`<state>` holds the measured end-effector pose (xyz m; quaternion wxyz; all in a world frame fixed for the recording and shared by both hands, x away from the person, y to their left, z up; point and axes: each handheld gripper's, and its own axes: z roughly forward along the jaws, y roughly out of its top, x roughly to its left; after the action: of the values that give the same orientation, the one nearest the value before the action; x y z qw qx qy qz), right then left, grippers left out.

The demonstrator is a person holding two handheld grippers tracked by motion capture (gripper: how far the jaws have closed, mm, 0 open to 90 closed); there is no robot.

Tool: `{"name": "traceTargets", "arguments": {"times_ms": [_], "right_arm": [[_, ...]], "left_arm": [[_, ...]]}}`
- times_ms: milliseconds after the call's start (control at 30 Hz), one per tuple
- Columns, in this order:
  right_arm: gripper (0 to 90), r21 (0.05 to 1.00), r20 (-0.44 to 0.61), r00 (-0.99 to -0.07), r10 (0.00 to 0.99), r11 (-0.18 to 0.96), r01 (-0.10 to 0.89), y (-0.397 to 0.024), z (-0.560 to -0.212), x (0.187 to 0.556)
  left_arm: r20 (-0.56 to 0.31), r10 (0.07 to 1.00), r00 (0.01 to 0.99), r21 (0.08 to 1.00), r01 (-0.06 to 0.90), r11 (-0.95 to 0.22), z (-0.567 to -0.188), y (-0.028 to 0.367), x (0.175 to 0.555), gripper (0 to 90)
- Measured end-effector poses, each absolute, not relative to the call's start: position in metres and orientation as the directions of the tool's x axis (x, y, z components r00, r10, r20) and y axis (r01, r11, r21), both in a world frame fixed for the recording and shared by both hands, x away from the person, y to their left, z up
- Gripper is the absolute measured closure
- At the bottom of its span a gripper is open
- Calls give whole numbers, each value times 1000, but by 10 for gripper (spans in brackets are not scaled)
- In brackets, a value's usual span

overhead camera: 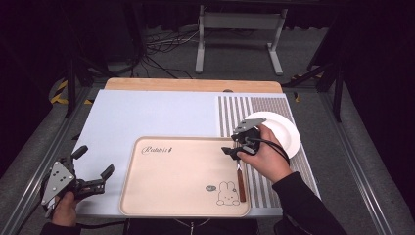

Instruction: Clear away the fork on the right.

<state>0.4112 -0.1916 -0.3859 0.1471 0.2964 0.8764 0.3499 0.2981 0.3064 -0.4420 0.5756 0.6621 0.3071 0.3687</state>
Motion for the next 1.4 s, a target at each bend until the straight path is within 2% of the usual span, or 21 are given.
{"name": "traceTargets", "arguments": {"times_ms": [100,333,500,633,867,1133,1400], "right_arm": [[232,729,-63,-808,586,580,364,-197,-379,403],[170,787,-86,-827,556,547,286,-210,-369,390],[157,812,-88,-830,551,522,261,-219,-366,386],[138,833,-137,-846,516,523,184,-228,-367,379],[121,882,-149,-850,506,457,117,-244,-372,367],[115,934,-112,-831,545,343,98,-275,-385,356],[113,957,-118,-824,555,284,55,-294,-394,347]], "left_arm": [[141,830,540,988,-20,-155,-442,305,298,3],[145,831,537,987,-19,-161,-442,305,298,3],[146,830,538,987,-20,-160,-442,306,298,3],[139,831,538,988,-18,-154,-441,305,297,3],[144,832,535,987,-19,-159,-441,306,297,3],[144,832,536,987,-17,-160,-442,305,297,3],[143,832,537,987,-15,-160,-442,305,297,3]]}}
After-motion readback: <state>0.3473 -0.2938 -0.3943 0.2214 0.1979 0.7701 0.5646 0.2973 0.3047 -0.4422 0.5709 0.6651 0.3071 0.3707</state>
